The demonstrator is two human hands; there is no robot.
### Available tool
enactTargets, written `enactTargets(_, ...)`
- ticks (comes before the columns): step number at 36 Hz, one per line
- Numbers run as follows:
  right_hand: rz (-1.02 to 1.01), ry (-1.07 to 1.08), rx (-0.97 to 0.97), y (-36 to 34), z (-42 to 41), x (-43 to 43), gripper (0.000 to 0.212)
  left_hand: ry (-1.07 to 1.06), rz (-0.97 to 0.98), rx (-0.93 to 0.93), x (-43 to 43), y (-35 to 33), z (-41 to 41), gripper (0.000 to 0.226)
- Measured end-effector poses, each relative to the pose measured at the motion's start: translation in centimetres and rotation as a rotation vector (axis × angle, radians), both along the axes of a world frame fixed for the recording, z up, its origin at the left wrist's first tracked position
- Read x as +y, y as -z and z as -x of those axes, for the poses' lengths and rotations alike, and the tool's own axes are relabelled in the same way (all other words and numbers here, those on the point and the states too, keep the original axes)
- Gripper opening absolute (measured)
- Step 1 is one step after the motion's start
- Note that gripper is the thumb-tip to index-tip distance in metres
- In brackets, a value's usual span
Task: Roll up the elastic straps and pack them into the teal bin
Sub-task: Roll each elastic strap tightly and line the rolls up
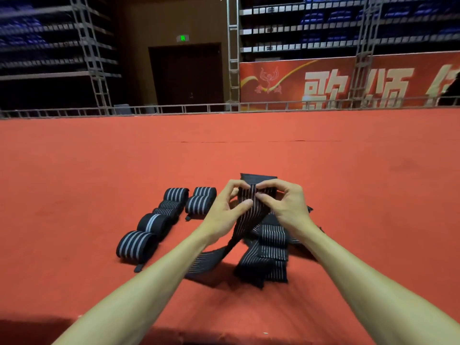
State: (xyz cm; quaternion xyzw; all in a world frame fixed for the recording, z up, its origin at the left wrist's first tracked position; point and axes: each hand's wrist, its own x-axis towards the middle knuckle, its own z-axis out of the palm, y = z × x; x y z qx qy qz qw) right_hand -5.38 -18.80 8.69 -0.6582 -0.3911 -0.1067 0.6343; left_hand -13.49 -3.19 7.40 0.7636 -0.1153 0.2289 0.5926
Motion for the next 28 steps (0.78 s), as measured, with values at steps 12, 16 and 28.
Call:
enactTargets(12,-0.063,0.114,-0.122,-6.7,-0.6,-2.5,0.027,0.002,-0.398,0.086,-1.4,1.1,1.3,0.076)
enactTargets(16,-0.121,0.160,-0.143,-9.5,-1.1,-3.9,0.022,0.008,-0.503,0.155,-2.1,1.9,1.2,0.076)
enactTargets(28,-0.148,0.295,-0.216,-13.0,-3.8,-9.4,0.018,0.130,-0.308,0.379,-5.5,4.6,0.1,0.082)
